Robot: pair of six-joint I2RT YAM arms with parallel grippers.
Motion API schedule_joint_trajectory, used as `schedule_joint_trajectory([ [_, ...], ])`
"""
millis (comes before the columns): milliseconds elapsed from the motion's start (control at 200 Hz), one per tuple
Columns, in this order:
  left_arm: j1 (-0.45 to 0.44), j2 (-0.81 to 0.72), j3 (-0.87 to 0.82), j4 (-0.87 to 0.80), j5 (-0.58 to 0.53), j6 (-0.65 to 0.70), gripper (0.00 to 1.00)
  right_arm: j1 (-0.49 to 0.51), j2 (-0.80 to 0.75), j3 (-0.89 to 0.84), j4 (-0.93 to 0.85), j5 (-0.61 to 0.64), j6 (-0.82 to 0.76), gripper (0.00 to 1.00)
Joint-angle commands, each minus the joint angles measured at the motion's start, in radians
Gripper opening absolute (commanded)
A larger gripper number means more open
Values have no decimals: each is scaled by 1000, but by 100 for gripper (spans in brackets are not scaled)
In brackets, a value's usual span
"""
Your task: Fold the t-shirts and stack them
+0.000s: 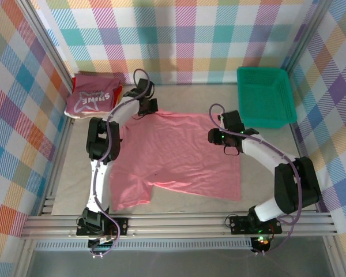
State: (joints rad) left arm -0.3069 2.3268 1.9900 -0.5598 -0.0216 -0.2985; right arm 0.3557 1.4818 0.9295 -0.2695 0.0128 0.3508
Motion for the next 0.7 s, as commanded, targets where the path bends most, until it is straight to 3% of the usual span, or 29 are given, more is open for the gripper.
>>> schedule_joint_trajectory([
  [0,-20,73,119,-77,-52,39,0,0,-22,-3,12,-22,-9,40],
  [170,-30,212,380,-138,-78,98,4,0,-15,-1,8,-33,-4,40],
  [270,-49,297,592,-157,-91,167,0,-1,-21,-2,6,-28,-7,40],
  [350,-67,336,705,-124,-71,227,23,-1,-21,4,0,-28,-9,40],
  [410,-80,323,709,-68,-59,267,2,0,-24,5,-4,-29,-8,40],
  [435,-85,315,707,-45,-57,282,1,-1,-27,4,-3,-30,-5,40],
  [470,-92,304,707,-20,-52,296,8,0,-30,2,-1,-31,-3,40],
  [550,-100,284,707,14,-33,313,44,0,-32,5,-5,-38,2,41],
  [665,-98,248,703,-43,-40,312,42,-1,-41,10,-8,-51,5,41],
  [695,-95,231,689,-69,-61,298,34,0,-44,12,-12,-52,3,41],
])
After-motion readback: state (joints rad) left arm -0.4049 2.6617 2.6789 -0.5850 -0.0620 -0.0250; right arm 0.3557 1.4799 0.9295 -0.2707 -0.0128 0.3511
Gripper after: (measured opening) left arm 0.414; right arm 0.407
